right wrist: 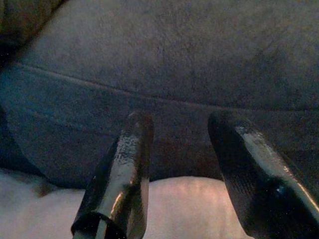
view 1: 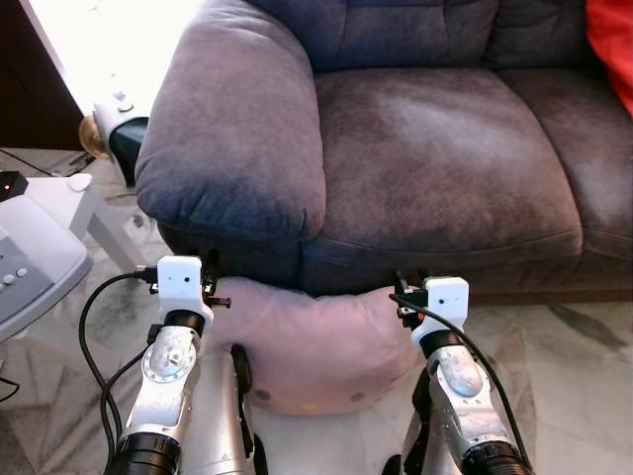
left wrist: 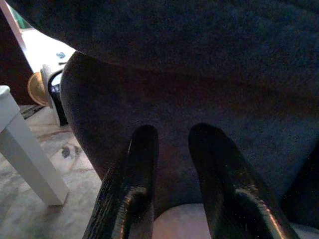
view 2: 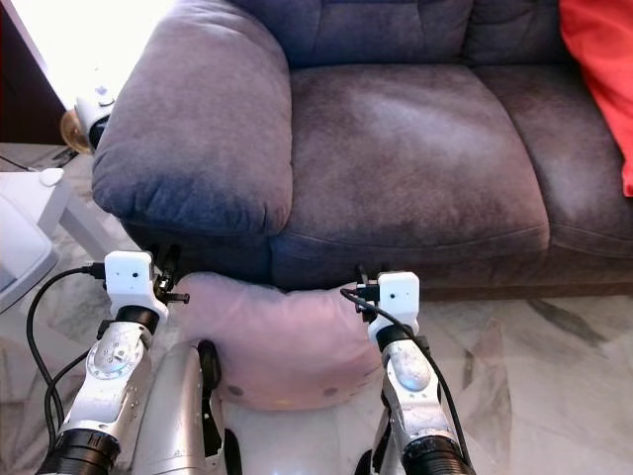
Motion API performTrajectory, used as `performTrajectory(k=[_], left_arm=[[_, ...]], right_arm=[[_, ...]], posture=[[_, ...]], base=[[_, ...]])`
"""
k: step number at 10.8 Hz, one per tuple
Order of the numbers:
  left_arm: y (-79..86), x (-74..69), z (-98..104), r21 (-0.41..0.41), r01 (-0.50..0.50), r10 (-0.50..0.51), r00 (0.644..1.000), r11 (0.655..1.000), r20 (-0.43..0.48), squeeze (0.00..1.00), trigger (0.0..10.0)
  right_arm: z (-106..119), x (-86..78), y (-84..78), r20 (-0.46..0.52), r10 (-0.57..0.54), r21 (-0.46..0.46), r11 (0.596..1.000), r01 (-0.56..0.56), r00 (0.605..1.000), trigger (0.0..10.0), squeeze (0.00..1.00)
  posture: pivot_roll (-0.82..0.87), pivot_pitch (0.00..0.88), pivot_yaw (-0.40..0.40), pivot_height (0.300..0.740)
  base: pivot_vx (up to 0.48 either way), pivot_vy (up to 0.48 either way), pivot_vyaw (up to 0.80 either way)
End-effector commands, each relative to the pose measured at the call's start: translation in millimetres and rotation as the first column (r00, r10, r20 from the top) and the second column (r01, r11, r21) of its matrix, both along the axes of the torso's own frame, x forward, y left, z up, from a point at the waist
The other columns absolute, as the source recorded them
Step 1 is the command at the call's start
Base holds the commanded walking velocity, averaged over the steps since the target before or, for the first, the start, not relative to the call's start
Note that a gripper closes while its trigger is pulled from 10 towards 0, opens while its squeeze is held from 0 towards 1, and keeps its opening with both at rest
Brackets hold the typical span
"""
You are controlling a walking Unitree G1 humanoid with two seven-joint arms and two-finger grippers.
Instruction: Move the pillow to the sofa from floor
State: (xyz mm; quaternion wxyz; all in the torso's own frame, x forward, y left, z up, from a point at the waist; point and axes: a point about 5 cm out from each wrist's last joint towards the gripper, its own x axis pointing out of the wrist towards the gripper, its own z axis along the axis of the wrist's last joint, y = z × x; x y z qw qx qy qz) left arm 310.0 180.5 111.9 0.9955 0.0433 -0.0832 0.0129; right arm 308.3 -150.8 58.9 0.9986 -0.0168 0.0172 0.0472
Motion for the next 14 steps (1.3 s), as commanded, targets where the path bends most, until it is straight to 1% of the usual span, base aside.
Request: performTrajectory(k=[1, 2, 3, 4, 5, 6, 7, 9, 11, 13, 14], left_arm=[[1.5, -2.5, -2.8, 0.008, -0.002, 0.002, 1.0, 1.0, -0.012, 0.0, 10.0], [1.9, -2.6, -2.7, 0.009, -0.003, 0.003, 1.0, 1.0, -0.013, 0.0, 10.0], [2.4, -2.8, -2.6, 0.012, -0.002, 0.003, 1.0, 1.0, -0.015, 0.0, 10.0], [3.1, -2.8, -2.4, 0.014, -0.003, 0.003, 1.0, 1.0, -0.016, 0.0, 10.0], [3.5, -2.6, -1.8, 0.016, -0.002, 0.002, 1.0, 1.0, -0.015, 0.0, 10.0], [2.9, -2.0, -0.5, 0.018, 0.002, -0.002, 1.0, 1.0, -0.013, 0.0, 10.0], [3.0, -1.9, 0.7, 0.019, 0.004, -0.003, 1.0, 1.0, -0.011, 0.0, 10.0], [5.0, -5.5, 1.8, 0.023, 0.005, -0.005, 1.0, 1.0, -0.009, 0.0, 10.0], [7.6, -8.8, 2.2, 0.027, 0.005, -0.005, 1.0, 1.0, -0.013, 0.0, 10.0], [8.9, -12.6, 2.5, 0.029, 0.008, -0.008, 1.0, 1.0, -0.017, 0.0, 10.0], [8.5, -12.7, 2.1, 0.03, 0.01, -0.01, 1.0, 0.999, -0.024, 0.0, 10.0]], right_arm=[[-14.8, -3.9, -5.4, -0.093, -0.04, 0.002, 0.999, 0.04, 0.995, 10.0, 0.0], [-19.0, -3.6, -7.2, -0.131, -0.052, 0.047, 0.997, 0.059, 0.99, 10.0, 0.0], [-19.9, 0.3, -8.2, -0.166, -0.055, 0.083, 0.994, 0.07, 0.984, 10.0, 1.0], [-18.3, 4.7, -9.2, -0.188, -0.07, 0.114, 0.989, 0.092, 0.98, 10.0, 1.0], [-12.8, 12.4, -6.9, -0.192, -0.054, 0.175, 0.981, 0.088, 0.98, 10.0, 1.0], [-4.9, 21.9, 1.4, -0.19, 0.003, 0.232, 0.972, 0.042, 0.982, 10.0, 1.0], [-5.3, 26.4, 4.0, -0.236, 0.007, 0.238, 0.97, 0.051, 0.972, 10.0, 1.0], [-1.0, 35.6, 11.3, -0.286, 0.028, 0.28, 0.958, 0.056, 0.958, 10.0, 1.0], [2.3, 41.2, 10.9, -0.318, 0.032, 0.23, 0.972, 0.045, 0.948, 10.0, 1.0], [11.1, 47.8, 5.1, -0.3, 0.012, 0.215, 0.975, 0.056, 0.954, 10.0, 1.0], [15.7, 51.4, 0.9, -0.299, -0.018, 0.212, 0.974, 0.085, 0.954, 10.0, 1.0]], posture=[[0.15, 0.19, -0.019, 0.459], [0.15, 0.194, -0.017, 0.459], [0.15, 0.197, -0.017, 0.459], [0.15, 0.2, -0.015, 0.459], [0.16, 0.205, -0.011, 0.459], [0.16, 0.209, -0.01, 0.459], [0.16, 0.212, -0.009, 0.459], [0.18, 0.236, -0.008, 0.459], [0.18, 0.255, -0.005, 0.459], [0.18, 0.274, -0.002, 0.459], [0.18, 0.289, -0.001, 0.459]], base=[[0.0, 0.0, 0.0], [0.0, 0.0, 0.0], [0.0, 0.0, 0.0], [0.0, 0.0, 0.0], [0.0, 0.0, 0.0], [0.0, 0.0, 0.0], [0.0, 0.0, 0.0], [0.0, 0.0, 0.0], [0.0, 0.0, 0.0], [0.0, 0.0, 0.0], [0.0, 0.0, 0.0]])
